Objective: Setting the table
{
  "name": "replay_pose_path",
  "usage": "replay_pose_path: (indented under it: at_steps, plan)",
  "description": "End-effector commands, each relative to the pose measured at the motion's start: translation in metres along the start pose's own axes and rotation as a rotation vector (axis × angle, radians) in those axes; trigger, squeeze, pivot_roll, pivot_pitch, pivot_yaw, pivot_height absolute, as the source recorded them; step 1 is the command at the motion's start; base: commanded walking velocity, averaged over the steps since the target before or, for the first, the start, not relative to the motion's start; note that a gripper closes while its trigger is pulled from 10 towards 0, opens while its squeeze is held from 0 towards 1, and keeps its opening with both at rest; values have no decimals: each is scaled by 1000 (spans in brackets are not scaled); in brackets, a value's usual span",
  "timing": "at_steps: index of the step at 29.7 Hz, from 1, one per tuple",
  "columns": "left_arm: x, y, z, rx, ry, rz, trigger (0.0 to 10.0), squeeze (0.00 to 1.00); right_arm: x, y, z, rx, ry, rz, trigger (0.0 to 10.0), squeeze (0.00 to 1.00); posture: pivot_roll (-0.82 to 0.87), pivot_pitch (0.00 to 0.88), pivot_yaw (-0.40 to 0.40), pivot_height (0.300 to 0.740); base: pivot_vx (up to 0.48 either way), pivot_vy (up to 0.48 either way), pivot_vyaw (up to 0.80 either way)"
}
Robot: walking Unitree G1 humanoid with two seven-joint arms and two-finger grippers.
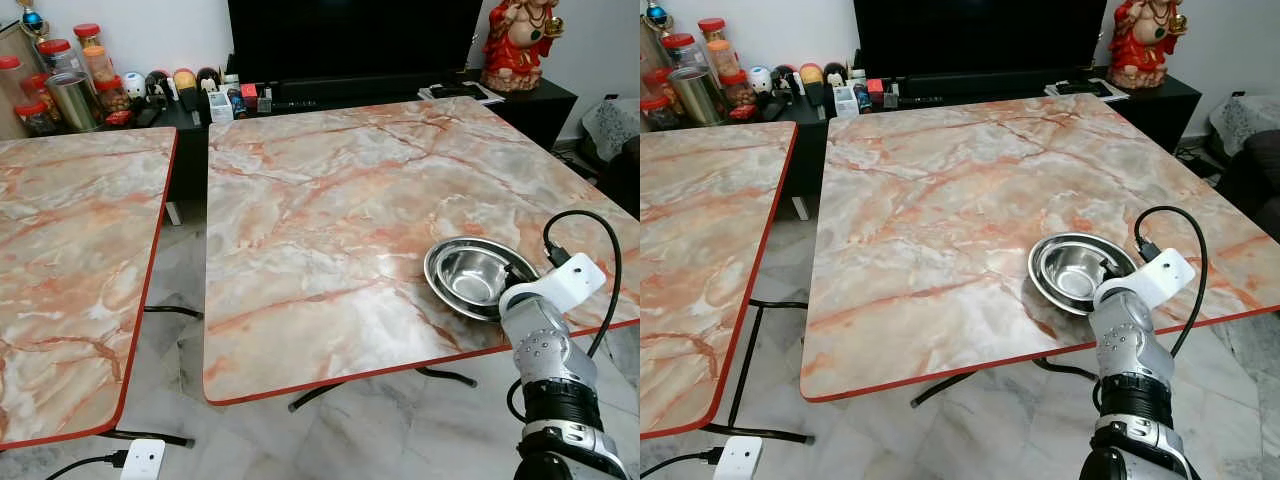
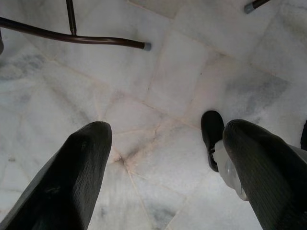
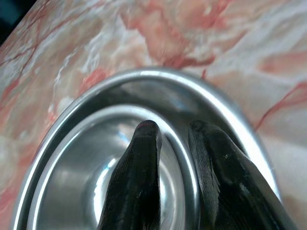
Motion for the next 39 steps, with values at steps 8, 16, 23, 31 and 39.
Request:
replay_pose_path:
  at_steps: [8, 16, 23, 31, 39]
  plan:
    - [-5, 2, 1, 1, 22, -2, 10000, 0, 18, 2, 4, -12, -73, 63, 10000, 0, -1, 73, -11, 740, 0, 0, 0]
    - [-4, 2, 1, 3, 19, 0, 10000, 0, 34, 12, 8, 37, -177, 28, 10000, 0, -4, 72, -11, 740, 0, 0, 0]
    - [-2, 2, 1, 2, 6, 5, 10000, 0, 68, 26, 27, 161, -436, 155, 10000, 0, -15, 75, -12, 740, 0, 0, 0]
    - [0, 4, 1, 34, -18, 0, 10000, 0, 57, 41, 41, 294, -574, 387, 10000, 0, -12, 79, -16, 740, 0, 0, 0]
    - [3, 8, 1, 67, -46, 18, 10000, 0, 44, 57, 51, 402, -607, 469, 10000, 0, -10, 80, -17, 740, 0, 0, 0]
Point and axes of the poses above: a point about 5 cm out from each wrist's last joint towards the gripper, its own z axis pointing back from the gripper into the wrist, its own x axis along the axis of the wrist's last joint, y = z × x, the point moved 3 cm from there along -z, pointing out of the wrist towards the gripper, and after that the axes turned 9 degrees about z, right-handed, at the moved point
